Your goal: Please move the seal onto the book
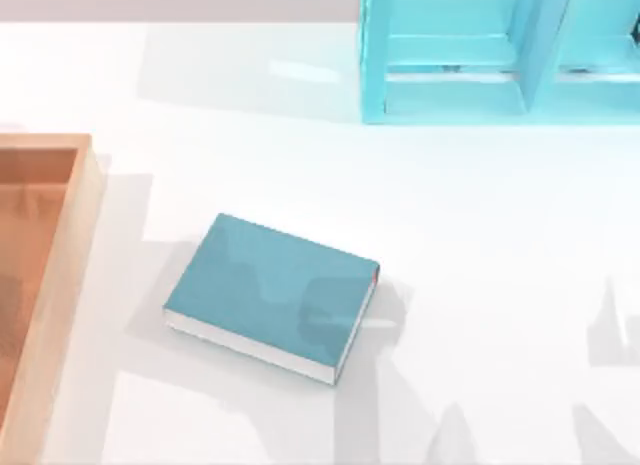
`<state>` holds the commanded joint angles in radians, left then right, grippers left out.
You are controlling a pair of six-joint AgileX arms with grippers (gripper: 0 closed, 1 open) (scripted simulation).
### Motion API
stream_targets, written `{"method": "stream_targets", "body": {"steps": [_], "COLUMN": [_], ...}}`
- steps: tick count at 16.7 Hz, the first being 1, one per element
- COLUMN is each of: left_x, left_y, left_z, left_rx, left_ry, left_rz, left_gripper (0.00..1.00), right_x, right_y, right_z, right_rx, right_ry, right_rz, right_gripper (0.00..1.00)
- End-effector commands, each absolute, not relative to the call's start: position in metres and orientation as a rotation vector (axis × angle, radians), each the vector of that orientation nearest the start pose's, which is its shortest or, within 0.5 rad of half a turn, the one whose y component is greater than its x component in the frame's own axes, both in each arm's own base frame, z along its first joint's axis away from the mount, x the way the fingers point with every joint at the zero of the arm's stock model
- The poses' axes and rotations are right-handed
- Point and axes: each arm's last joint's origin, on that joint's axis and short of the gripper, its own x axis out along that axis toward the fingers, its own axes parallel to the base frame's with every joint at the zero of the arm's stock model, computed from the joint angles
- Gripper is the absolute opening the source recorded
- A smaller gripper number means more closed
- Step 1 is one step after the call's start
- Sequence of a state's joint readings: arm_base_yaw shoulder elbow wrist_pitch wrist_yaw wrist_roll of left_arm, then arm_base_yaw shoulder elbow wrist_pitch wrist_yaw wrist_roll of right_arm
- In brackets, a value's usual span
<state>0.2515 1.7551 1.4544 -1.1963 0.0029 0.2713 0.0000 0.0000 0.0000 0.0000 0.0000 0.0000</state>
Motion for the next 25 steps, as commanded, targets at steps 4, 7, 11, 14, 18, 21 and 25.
{"method": "stream_targets", "body": {"steps": [4,7,11,14,18,21,25], "left_x": [0.339,0.339,0.340,0.343,0.344,0.340,0.340], "left_y": [0.097,0.097,0.096,0.097,0.098,0.097,0.097], "left_z": [0.241,0.241,0.236,0.209,0.160,0.141,0.141], "left_rx": [0.013,0.012,0.014,0.011,0.014,0.012,0.012], "left_ry": [1.562,1.563,1.565,1.566,1.554,1.563,1.563], "left_rz": [-0.017,-0.017,-0.019,-0.017,-0.015,-0.017,-0.017], "left_gripper": [1.00,1.00,1.00,1.00,1.00,1.00,1.00], "right_x": [0.106,0.106,0.106,0.106,0.106,0.106,0.106], "right_y": [-0.001,-0.001,-0.001,-0.001,-0.001,-0.001,-0.001], "right_z": [0.160,0.160,0.160,0.160,0.160,0.160,0.160], "right_rx": [0.000,0.000,0.000,0.000,0.000,0.000,0.000], "right_ry": [0.000,0.000,0.000,0.000,0.000,0.000,0.000], "right_rz": [0.000,0.000,0.000,0.000,0.000,0.000,0.000], "right_gripper": [1.00,1.00,1.00,1.00,1.00,1.00,1.00]}}
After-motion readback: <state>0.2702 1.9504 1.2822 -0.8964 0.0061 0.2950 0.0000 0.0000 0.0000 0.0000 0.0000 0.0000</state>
